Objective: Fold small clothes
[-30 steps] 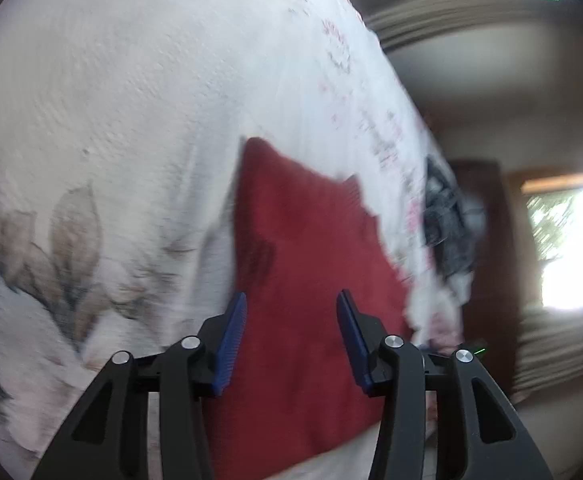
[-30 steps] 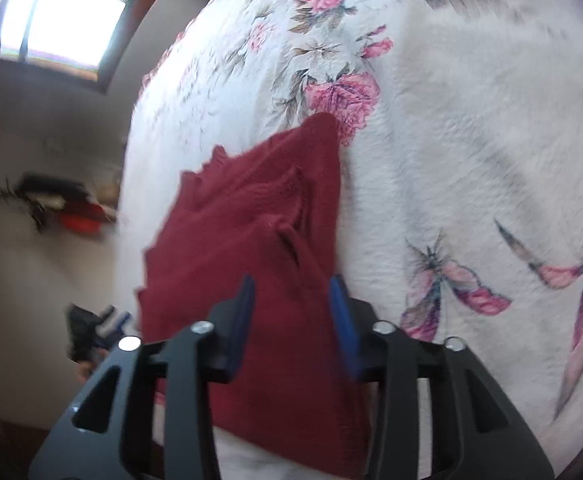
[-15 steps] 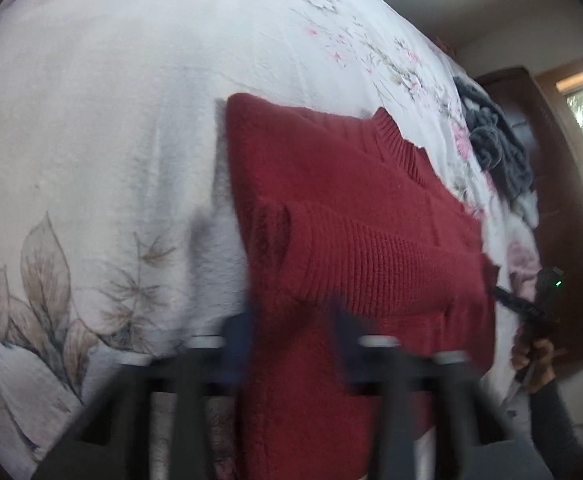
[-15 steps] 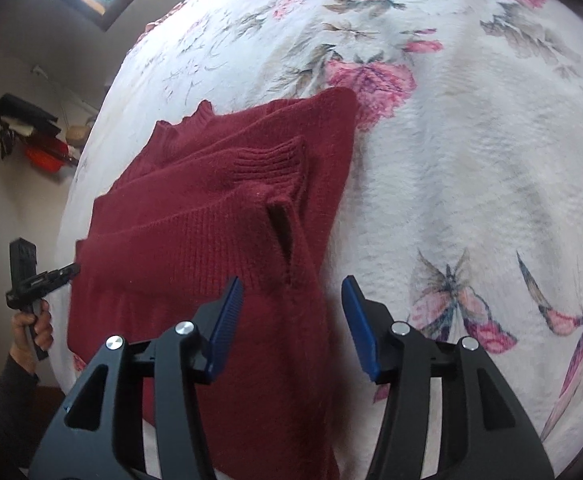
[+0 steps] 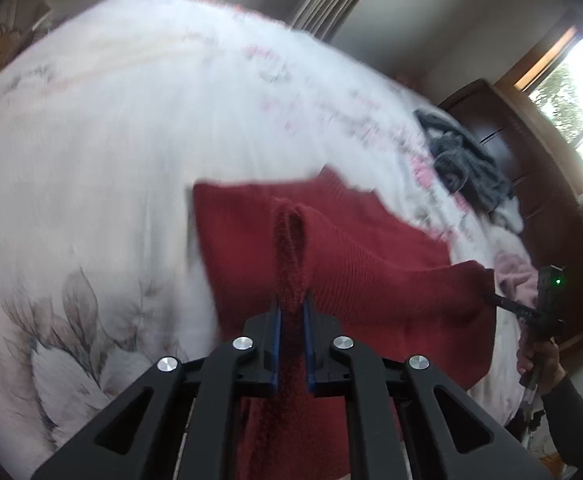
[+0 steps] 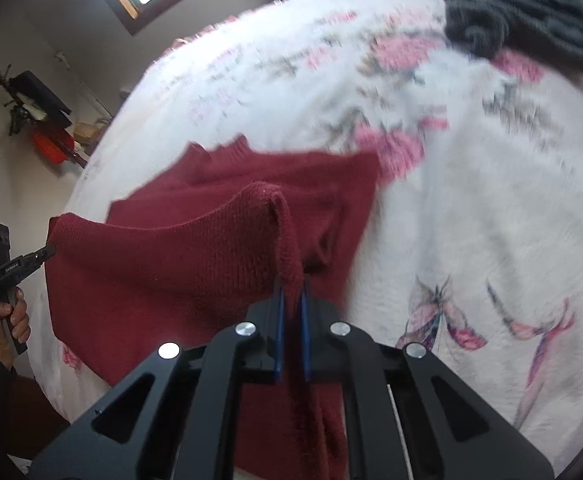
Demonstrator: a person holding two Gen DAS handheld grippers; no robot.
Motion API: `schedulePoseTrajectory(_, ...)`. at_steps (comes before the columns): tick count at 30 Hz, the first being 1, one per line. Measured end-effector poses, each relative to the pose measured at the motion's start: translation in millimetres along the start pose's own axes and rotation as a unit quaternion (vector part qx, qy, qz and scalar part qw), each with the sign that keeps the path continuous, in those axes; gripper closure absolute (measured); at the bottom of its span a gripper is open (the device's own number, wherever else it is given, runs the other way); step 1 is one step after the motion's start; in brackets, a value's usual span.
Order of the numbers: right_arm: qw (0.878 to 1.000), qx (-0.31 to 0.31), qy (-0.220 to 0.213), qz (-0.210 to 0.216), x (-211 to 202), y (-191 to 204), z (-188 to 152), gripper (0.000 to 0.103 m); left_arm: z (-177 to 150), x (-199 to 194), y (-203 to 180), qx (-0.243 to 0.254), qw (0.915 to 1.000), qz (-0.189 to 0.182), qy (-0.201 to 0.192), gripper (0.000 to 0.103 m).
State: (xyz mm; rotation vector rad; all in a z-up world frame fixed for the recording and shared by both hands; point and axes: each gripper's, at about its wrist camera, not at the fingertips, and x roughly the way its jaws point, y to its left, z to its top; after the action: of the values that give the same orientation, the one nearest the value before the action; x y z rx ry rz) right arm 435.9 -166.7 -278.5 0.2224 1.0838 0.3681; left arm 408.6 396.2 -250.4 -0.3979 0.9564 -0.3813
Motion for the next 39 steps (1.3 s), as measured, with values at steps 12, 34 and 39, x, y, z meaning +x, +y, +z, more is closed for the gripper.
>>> schedulePoseTrajectory(12,0.999,0.036,-0.038,0.012,2.3,-10.0,105.6,0.098,109.3,20.2,-2.1,0.015,0.9996,0.0,-0.025,0.095)
schedulePoseTrajectory(34,0.993,0.095,0.058,-0.048,143.1,-63.4,147.8,0.098,135.2,181.3,92.1,-0.105,0.9868,0.058,0.108,0.095)
schedulePoseTrajectory(39,0.99,0.109,0.068,-0.053,163.0,-76.5,141.2,0.098,128.7,194.4,105.0,-0.114,0.9842,0.065,0.118,0.095)
